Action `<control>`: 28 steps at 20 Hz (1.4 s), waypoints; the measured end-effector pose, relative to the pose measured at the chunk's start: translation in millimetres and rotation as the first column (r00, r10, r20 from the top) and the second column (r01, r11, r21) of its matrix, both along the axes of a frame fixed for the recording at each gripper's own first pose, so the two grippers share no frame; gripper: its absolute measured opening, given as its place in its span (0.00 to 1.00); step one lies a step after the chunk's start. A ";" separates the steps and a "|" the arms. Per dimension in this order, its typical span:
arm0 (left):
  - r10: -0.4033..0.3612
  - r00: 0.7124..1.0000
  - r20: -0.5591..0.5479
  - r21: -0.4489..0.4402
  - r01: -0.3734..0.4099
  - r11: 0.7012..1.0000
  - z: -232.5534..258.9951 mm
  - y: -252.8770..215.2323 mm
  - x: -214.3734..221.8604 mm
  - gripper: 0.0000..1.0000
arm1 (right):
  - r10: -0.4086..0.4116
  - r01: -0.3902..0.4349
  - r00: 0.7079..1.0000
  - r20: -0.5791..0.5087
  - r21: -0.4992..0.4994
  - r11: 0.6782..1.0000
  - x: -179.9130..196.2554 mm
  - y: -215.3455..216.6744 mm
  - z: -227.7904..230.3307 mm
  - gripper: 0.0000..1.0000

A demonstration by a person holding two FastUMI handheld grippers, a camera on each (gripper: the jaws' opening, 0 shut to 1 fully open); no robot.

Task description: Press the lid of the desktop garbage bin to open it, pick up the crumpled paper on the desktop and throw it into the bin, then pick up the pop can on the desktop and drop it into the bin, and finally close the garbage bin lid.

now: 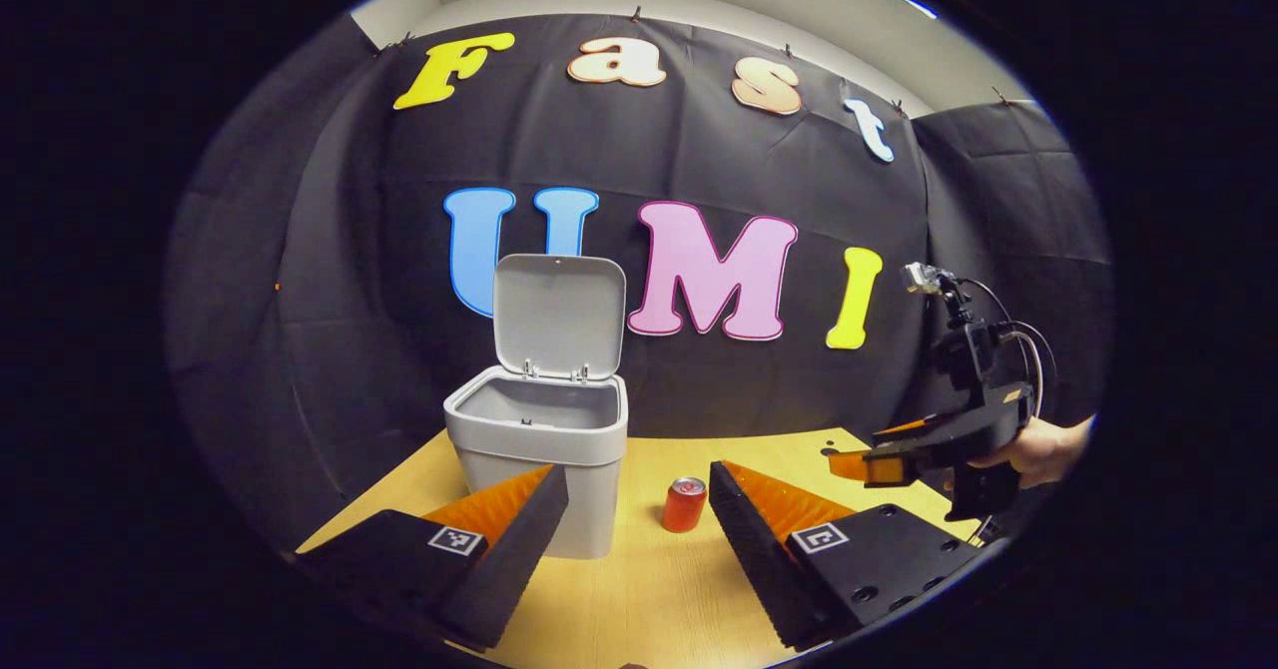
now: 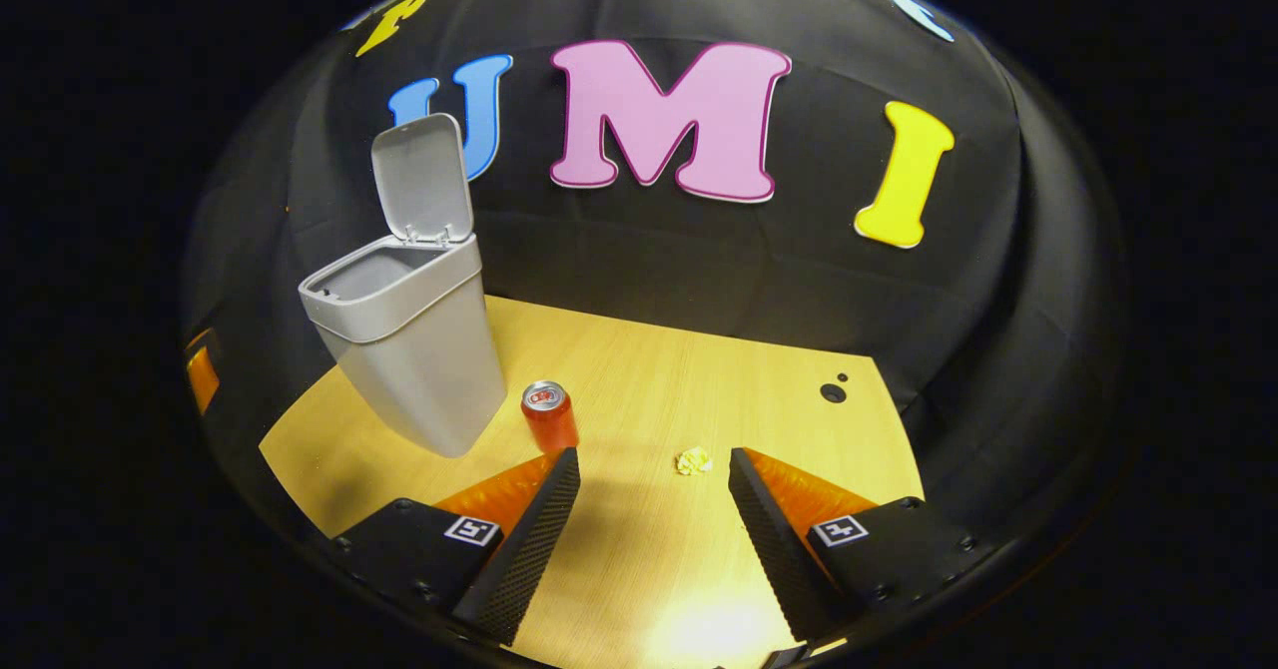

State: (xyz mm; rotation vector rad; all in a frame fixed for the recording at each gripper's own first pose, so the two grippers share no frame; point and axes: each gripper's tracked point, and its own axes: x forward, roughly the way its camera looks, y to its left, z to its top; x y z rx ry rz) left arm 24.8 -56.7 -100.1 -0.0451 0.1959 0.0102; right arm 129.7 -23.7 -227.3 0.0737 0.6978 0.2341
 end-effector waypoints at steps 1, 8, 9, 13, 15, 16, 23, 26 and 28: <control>0.010 1.000 -0.016 0.011 -0.009 1.000 -7.4 -0.9 -2.9 0.96 | 0.004 -0.003 0.999 -0.042 0.014 1.000 9.2 0.0 -13.7 0.97; 0.079 0.993 -0.089 0.063 -0.073 0.995 -33.1 -5.9 -1.0 0.96 | 0.066 -0.084 0.964 -0.258 -0.058 0.995 59.6 -3.5 -136.2 0.97; 0.086 0.991 -0.106 0.067 -0.079 0.995 -39.0 -7.7 3.1 0.96 | 0.081 -0.101 0.957 -0.280 -0.057 0.993 65.3 -0.4 -151.1 0.98; 0.105 0.984 -0.142 0.042 -0.100 0.994 -49.4 -14.1 20.8 0.96 | 0.075 -0.116 0.925 -0.371 -0.090 0.989 77.3 0.8 -212.1 0.98; 0.113 0.982 -0.154 0.054 -0.106 0.993 -55.1 -15.6 29.8 0.96 | 0.044 -0.096 0.916 -0.399 -0.110 0.989 87.2 -4.3 -234.0 0.98; 0.113 0.981 -0.158 0.065 -0.104 0.992 -56.5 -16.5 34.0 0.96 | 0.044 -0.099 0.913 -0.405 -0.116 0.988 88.3 -4.9 -238.5 0.98; 0.080 0.981 -0.180 0.071 -0.068 0.995 -62.1 -28.5 56.8 0.96 | 0.065 -0.124 0.893 -0.445 -0.106 0.987 91.0 1.3 -257.7 0.88; 0.072 0.983 -0.169 0.068 -0.061 0.996 -57.5 -32.3 64.3 0.96 | 0.053 -0.095 0.880 -0.472 -0.066 0.993 88.5 3.6 -259.8 0.56; 0.070 0.984 -0.167 0.082 -0.057 0.995 -57.9 -33.3 66.2 0.96 | 0.056 -0.092 0.879 -0.474 -0.053 0.994 88.4 3.6 -258.1 0.40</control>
